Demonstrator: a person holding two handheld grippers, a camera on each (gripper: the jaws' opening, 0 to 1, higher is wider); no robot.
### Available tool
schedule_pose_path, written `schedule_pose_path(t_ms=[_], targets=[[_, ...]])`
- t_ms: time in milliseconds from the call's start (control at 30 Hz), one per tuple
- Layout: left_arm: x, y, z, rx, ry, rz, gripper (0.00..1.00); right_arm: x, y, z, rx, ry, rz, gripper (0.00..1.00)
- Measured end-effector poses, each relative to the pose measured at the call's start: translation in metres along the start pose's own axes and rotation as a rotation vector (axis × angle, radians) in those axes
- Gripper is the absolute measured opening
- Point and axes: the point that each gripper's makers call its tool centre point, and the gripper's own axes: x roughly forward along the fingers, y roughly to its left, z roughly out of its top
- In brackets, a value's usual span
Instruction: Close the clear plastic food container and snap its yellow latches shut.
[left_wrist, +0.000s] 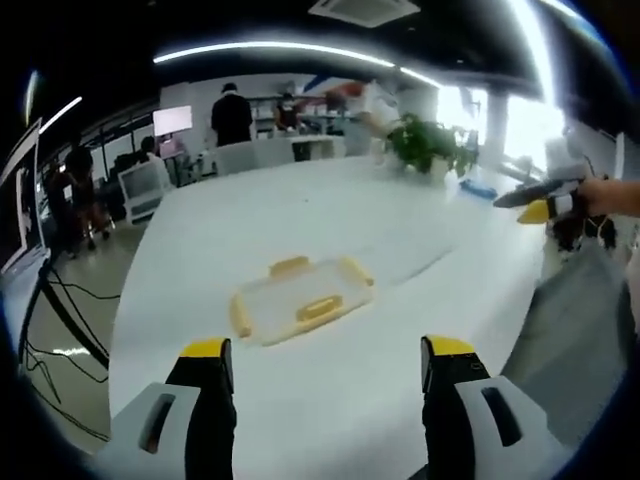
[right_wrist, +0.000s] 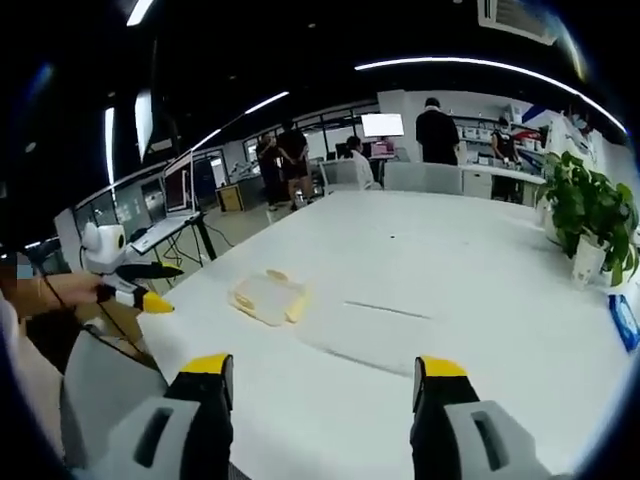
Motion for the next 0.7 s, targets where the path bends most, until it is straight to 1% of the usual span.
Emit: schedule_pose_path(t_ms=[100,267,333,433,533,700], targets=[[0.006,0.008,0.001,0.02,0.009,-0.005,0.75,0.006,0.002,0.005,-0.009,-0.003,0.006,0.73],[0.012,0.015,0.004,0.037,0.016,-0.008,0.75,0.014,0.003,0.007,-0.014,-0.001,0.013,0.73],[0.014,0.016,0.004,0.046,0.023,-0.017,0.74,0.018,0.003,0.007,-0.02,0.004,0.018,0.73],[0.021,0.019,0.004,0.076,0.039,-0.021,0.74,0.025,0.003,0.005,-0.047,0.032,0.021,0.72],[0.026,0.021,0.006,0.082,0.041,-0.025,0.74,0.032,0.005,0.006,-0.052,0.038,0.039,0.72],[0.035,0.027,0.007,0.102,0.054,-0.031,0.74,0.046,0.009,0.013,-0.087,0.056,0.074,0.72]])
